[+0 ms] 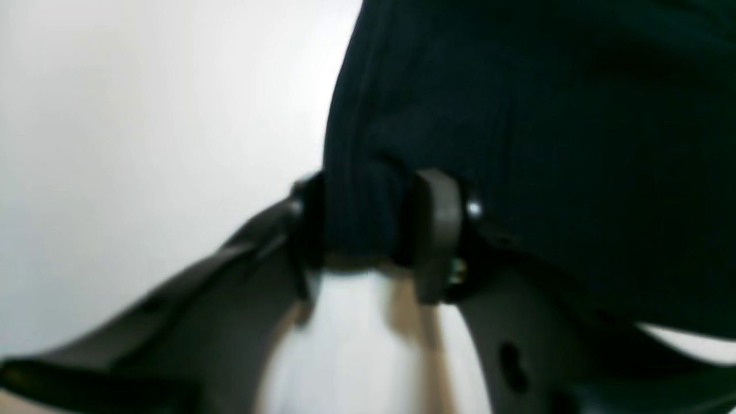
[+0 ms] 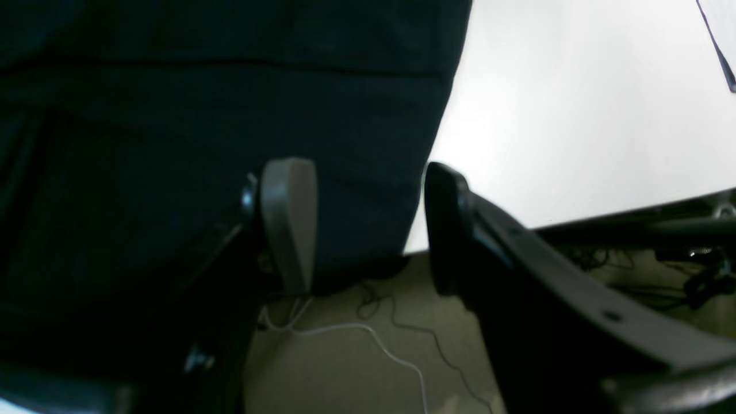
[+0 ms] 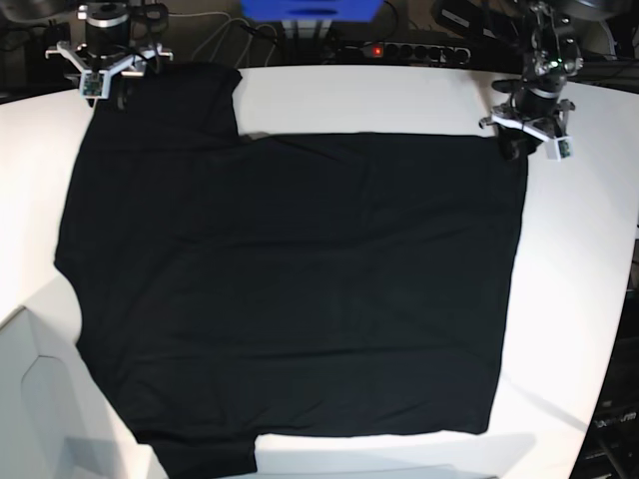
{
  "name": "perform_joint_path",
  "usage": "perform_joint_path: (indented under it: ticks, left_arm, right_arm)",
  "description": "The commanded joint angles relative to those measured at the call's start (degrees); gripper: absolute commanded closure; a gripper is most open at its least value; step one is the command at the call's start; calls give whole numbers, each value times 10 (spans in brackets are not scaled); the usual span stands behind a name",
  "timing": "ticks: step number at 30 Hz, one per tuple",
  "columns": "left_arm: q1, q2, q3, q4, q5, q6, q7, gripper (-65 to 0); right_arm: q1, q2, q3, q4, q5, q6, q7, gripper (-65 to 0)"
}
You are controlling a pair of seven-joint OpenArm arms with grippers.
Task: Fold the T-shirt properly
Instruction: 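Lower both grippers onto the shirt's collar-side corners and pinch them, then lift the collar-side corners and carry them toward the hem with both grippers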
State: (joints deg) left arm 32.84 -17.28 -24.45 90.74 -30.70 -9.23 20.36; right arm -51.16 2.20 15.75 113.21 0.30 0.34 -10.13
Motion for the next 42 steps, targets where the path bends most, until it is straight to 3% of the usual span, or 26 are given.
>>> perform_joint_path:
  ticks: [1,4,7,11,14,19,32,35,38,40,42]
  left_arm:
    - [5,-4,-3,5,-1,-3,3,-172]
    - [5,-3,-3,5,-1,-3,3,-70]
    - [5,-3,-3,5,-1,-1,3,0]
    - [5,-3,-3,5,-1,0,3,-2]
    - [5,-3,-3,5,-1,0,3,-2]
    - [5,-3,-3,5,-1,1,3,-2]
    - [5,-6,-4,5,-1,1,3,-2]
    - [5,-7,-4,5,-1,1,3,-1]
    - [5,-7,-4,7,-1,1,3,-1]
    - [6,-7,-4,10,-1,1,3,-1]
    - [6,-7,-6,11,-1,1,3,-1]
  right_arm:
    - [-8,3,13,8,-2,1,10,-310]
    - [7,3,32,7,-2,1,3,-310]
    - [28,6,46,6,-2,11,-46,-310]
    - [65,7,71,6,-2,103,-122,-309]
    - [90,7,83,5,-2,142,-158,-309]
    - [117,9,83,-29,-3,147,-185,-310]
    - [127,12,82,-107,-3,155,-183,-298]
    - [126,20,83,-110,-3,207,-184,-221]
    - [127,15,108,-110,-3,249,-184,-77]
    - [135,9,122,-108,-3,255,-184,0]
    - [139,6,132,-107,-3,255,-184,0]
